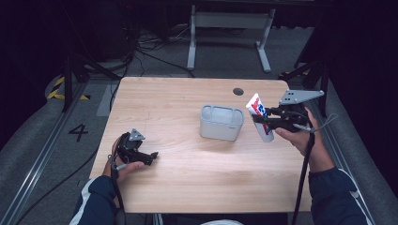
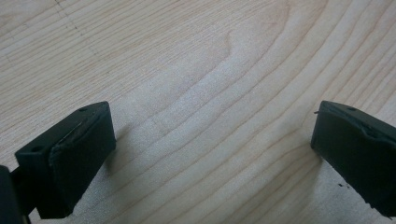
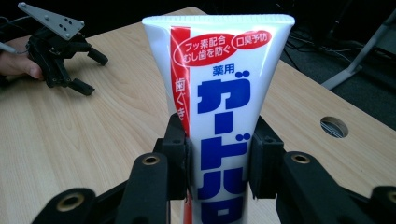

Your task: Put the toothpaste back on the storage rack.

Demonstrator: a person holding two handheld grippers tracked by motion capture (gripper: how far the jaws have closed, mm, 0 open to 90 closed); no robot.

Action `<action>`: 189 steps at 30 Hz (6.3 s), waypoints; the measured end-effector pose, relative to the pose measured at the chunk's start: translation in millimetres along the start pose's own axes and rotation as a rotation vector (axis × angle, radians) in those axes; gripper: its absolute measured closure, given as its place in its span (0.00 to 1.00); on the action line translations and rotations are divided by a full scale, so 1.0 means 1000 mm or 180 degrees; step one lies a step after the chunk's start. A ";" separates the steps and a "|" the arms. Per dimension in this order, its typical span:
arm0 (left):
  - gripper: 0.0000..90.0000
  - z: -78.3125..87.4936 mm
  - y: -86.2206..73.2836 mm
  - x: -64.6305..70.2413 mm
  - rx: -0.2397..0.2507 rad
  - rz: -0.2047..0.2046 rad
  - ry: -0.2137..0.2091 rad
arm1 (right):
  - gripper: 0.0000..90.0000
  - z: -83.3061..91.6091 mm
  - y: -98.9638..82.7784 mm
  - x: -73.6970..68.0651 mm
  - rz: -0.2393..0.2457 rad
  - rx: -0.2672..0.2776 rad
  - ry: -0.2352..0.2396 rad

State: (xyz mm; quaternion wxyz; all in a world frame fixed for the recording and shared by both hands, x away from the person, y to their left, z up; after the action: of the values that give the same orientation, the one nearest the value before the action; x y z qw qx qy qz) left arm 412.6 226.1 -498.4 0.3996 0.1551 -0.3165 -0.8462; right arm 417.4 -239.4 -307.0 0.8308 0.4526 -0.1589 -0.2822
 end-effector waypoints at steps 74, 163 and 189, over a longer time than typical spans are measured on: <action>0.00 0.000 0.000 0.000 0.0001 -0.0002 -0.0007 | 0.73 -0.064 0.052 -0.008 0.0153 0.0302 0.0137; 0.00 0.000 0.000 0.000 0.0006 0.0000 -0.0011 | 0.71 -0.134 0.012 0.014 0.0069 0.0151 0.0224; 0.00 0.000 0.000 0.000 0.0007 0.0002 -0.0011 | 0.70 -0.134 -0.013 0.018 0.0054 -0.0084 0.0176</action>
State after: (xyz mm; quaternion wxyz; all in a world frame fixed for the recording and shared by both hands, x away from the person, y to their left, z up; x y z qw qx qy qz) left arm 412.9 226.0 -498.5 0.3991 0.1540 -0.3181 -0.8461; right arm 496.9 -167.2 -389.8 0.8432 0.4479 -0.1360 -0.2645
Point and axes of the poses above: each handheld gripper's, and its own axes: z roughly backward along the jaws, y roughly out of its top, x roughly to its right, the point moved 2 cm from there along -z, roughly forward along the jaws, and after that the axes turned 2 degrees about -z, right-handed, at the moved point
